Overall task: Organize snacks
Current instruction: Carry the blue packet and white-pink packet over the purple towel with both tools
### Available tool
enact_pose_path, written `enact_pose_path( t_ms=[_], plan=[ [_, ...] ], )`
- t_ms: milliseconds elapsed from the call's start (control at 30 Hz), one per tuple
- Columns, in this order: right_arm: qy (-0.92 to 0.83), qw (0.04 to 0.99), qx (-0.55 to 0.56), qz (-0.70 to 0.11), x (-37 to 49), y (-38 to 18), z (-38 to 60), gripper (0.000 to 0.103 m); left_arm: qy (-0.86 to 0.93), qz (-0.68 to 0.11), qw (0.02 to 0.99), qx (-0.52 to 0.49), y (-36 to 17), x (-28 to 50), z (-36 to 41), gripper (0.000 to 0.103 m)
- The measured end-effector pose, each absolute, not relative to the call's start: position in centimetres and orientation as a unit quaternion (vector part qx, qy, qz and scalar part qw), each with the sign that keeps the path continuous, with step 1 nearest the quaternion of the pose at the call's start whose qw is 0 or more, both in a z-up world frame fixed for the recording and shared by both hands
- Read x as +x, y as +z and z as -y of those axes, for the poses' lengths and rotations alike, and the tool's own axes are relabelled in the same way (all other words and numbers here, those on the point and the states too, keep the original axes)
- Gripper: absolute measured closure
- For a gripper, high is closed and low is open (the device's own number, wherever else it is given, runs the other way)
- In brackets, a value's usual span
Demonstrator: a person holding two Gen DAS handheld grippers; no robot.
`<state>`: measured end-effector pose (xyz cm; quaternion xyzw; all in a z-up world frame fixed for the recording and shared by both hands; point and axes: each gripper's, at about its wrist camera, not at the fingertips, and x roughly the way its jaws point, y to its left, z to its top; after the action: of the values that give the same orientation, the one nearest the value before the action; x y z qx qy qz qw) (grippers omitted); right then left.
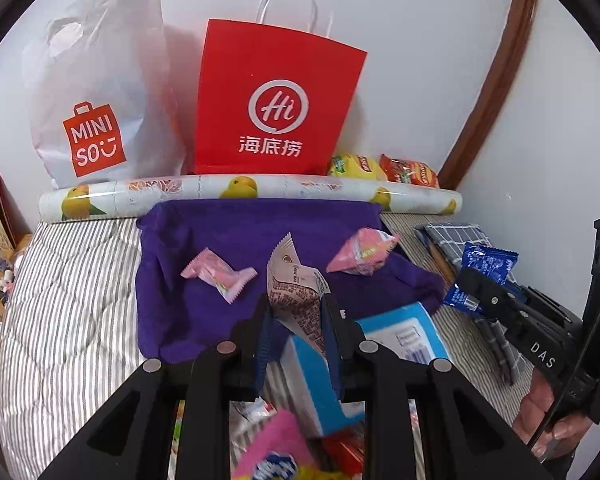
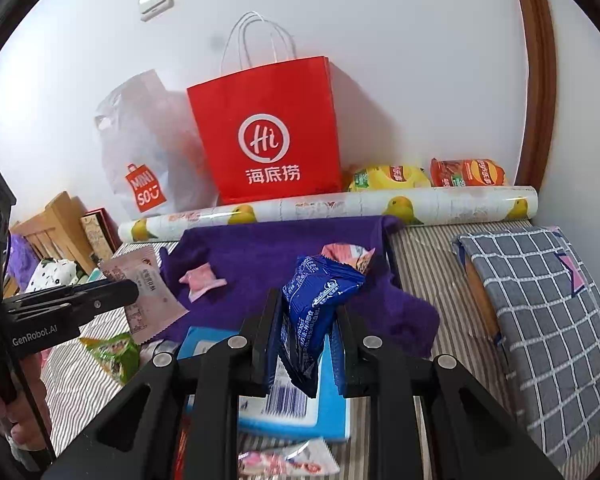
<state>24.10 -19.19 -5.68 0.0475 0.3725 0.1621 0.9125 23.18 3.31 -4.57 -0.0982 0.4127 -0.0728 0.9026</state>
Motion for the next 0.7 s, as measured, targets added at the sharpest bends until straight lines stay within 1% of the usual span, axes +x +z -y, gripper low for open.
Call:
enact_pose_path(
  t_ms=[300, 533, 700],
  plan=[
    [0.158, 0.912, 0.049, -0.374, 28.1, -6.7, 18.4, 0.081, -0.066, -0.415, 0.901, -0.110, -5.9, 26.8, -4.9, 0.080],
    [0.166, 0.911, 0.049, -0.374, 30.7, -7.5, 17.2, 0.081, -0.059, -0.408, 0.906, -0.102, -7.5, 29.2, -5.6, 0.080],
    [0.165, 0.908, 0.040, -0.383, 31.7, -9.4, 16.9, 0.081, -0.058, -0.431, 0.894, -0.102, -9.3, 29.8, -5.9, 0.080]
  ],
)
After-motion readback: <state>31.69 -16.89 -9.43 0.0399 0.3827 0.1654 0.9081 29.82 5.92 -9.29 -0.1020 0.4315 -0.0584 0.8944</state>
